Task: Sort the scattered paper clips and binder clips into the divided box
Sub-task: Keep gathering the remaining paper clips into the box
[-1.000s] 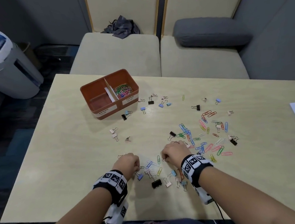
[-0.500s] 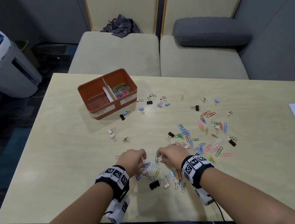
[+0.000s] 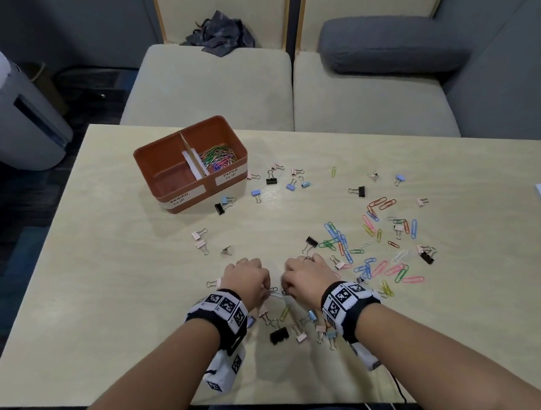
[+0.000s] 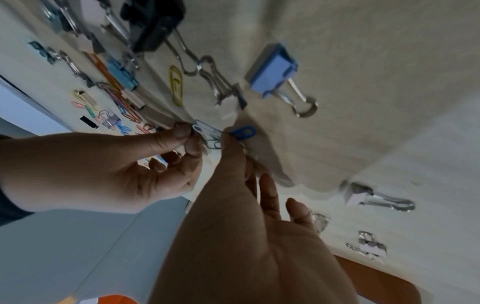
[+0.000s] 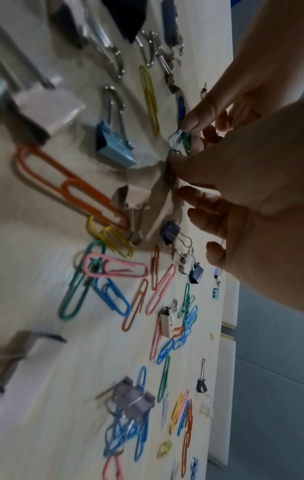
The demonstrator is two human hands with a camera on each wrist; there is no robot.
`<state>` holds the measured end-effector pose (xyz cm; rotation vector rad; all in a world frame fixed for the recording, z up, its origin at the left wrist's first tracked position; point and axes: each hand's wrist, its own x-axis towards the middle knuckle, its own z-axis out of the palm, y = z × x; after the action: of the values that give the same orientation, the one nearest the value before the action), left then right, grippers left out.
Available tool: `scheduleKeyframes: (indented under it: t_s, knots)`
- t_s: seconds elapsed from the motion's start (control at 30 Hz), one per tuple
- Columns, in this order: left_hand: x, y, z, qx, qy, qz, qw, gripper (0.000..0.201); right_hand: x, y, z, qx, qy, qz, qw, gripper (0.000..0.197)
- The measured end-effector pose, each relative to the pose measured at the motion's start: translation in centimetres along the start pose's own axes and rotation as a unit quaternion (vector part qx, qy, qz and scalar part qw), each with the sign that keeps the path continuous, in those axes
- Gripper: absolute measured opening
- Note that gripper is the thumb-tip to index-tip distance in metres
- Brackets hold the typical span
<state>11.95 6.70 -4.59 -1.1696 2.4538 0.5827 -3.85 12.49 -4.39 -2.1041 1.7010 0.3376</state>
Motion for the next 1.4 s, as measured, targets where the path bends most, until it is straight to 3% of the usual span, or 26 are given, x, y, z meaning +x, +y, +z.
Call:
scheduleKeyframes:
  t_s: [0.17,0.4,0.57,0.67,0.83,1.23,1.4]
  knots:
    - [0.4,-0.3,-0.2,0.018,-0.007,0.009,1.000,0.009,-0.3,0.1,0.3,0.019,-0.010,0.008,1.000,0.020]
    - [0.0,-1.0,-0.4,-0.036,-0.011,0.008,0.999,0.015,-0.8,0.3,0.8,0.086,-0.016,0.049,0.995,0.018]
    - [-1.0,-2.7,-1.1,-0.165,0.036,-0.028,0.985,0.015,-1.9,-0.1,0.8,0.081,-0.033,-0.007,0.996,0.017]
    - [-1.7,-3.2,-0.8,-0.184,0.016,-0.035,0.982,0.019,-2.0,-1.1,0.8,0.036,-0.041,-0.047,0.997,0.022]
    - [-1.9,-2.1,0.6,-0.122,-0.009,-0.062,0.991,0.024,-1.7,-2.0,0.8,-0.017,-0.050,-0.052,0.997,0.020]
    - [-0.9,0.0,-0.4,-0.024,-0.034,-0.041,0.998,0.009,-2.3,-1.3,0.8,-0.020,-0.035,-0.018,0.999,0.019]
    - [-1.2,0.8,-0.6,0.038,-0.031,0.006,0.999,0.027,-2.6,-0.9,1.1,-0.010,-0.038,-0.003,0.999,0.018]
